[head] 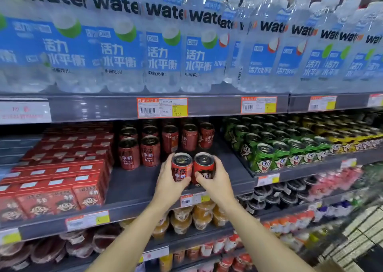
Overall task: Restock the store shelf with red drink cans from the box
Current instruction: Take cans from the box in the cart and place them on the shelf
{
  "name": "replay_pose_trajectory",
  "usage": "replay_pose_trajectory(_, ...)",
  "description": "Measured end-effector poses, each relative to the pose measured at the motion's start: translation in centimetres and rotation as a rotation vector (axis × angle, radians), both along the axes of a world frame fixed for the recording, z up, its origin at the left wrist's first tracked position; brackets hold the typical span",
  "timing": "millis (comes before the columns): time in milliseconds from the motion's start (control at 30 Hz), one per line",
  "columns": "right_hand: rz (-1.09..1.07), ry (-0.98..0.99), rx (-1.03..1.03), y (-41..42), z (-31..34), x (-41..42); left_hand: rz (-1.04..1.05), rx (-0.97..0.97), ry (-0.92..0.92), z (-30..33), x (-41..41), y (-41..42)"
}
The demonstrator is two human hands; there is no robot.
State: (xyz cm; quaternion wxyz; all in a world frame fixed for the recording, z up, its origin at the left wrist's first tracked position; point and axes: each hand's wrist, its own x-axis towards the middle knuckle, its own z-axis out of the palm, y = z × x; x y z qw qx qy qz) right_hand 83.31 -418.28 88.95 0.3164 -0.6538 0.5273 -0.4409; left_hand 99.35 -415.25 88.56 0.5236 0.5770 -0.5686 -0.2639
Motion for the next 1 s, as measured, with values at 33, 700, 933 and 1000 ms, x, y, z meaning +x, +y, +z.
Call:
replay_pose_trajectory(33,0.007,0.009,-0.001,0.1,0.0,0.0,0.007,-0.004,-0.007,0.1,-0.2,0.3)
replay_pose_trajectory(700,0.086,0.112,-0.042,-0.1,-0.2,-1.0,0.418,-0.003,-0.203,-1.5,-4.0,1.8)
replay_pose_trajectory(933,0.028,0.134,-0.102,0.0,-1.2,-0.7,0.511,0.095,-0.355,-0.9,-5.0,1.7)
replay_pose_trajectory(1000,0.019,0.142,-0.099,0.2,-1.0,-0.6,0.501,0.114,-0.365,-0.8,-4.7,1.4)
